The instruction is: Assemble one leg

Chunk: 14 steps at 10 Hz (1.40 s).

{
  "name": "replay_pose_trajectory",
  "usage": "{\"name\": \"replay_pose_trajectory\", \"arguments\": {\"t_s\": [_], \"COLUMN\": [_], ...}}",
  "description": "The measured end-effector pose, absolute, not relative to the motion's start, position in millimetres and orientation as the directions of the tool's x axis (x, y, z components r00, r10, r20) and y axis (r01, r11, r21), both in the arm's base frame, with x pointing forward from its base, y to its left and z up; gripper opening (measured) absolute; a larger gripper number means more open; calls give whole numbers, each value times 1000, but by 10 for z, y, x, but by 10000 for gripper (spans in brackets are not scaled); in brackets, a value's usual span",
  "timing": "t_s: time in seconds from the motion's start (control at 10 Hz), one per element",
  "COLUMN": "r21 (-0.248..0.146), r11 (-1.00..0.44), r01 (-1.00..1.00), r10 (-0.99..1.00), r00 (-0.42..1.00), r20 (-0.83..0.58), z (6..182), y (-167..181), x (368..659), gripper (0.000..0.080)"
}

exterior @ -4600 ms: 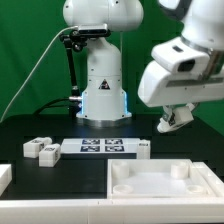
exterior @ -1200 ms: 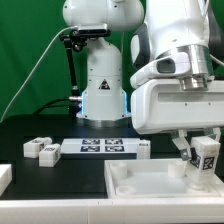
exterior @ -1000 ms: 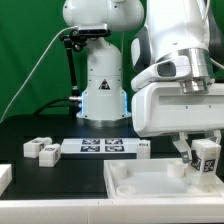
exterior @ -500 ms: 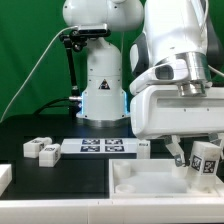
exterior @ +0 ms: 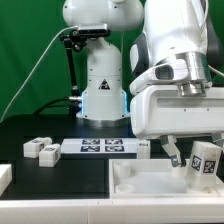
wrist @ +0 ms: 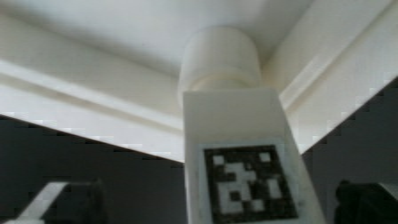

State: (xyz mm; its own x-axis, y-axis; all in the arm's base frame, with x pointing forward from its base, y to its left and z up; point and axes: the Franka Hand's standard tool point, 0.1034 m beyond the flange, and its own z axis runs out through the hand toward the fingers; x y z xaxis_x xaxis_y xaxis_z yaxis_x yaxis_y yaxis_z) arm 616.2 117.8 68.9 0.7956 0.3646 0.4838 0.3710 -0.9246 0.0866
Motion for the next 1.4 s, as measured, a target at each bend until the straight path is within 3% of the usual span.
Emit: {"name": "replay_pose_trajectory", "arguments": {"t_s": [0.2,0.4,0.7,0.9,1.1,1.3,1.4], "r21": [86,90,83,27,-16,-38,-31], "r11": [-924,-920,-919,-930,-939,-942,-943], "r01": [372,380,385,366,344,333,332], "r10": [366,377,381,358,341,334,332], "r00": [798,804,814,891,935,943,943], "r20": [479,461,438,279,98,-12,23], "z": [776,990,953,838,833,847,848], "y": [1174,1120,1131,1153,1196,1243,1243], "x": [6176,6198,6181,6146,6110,6126,6198], "gripper": [649,649,649,649,649,649,649]}}
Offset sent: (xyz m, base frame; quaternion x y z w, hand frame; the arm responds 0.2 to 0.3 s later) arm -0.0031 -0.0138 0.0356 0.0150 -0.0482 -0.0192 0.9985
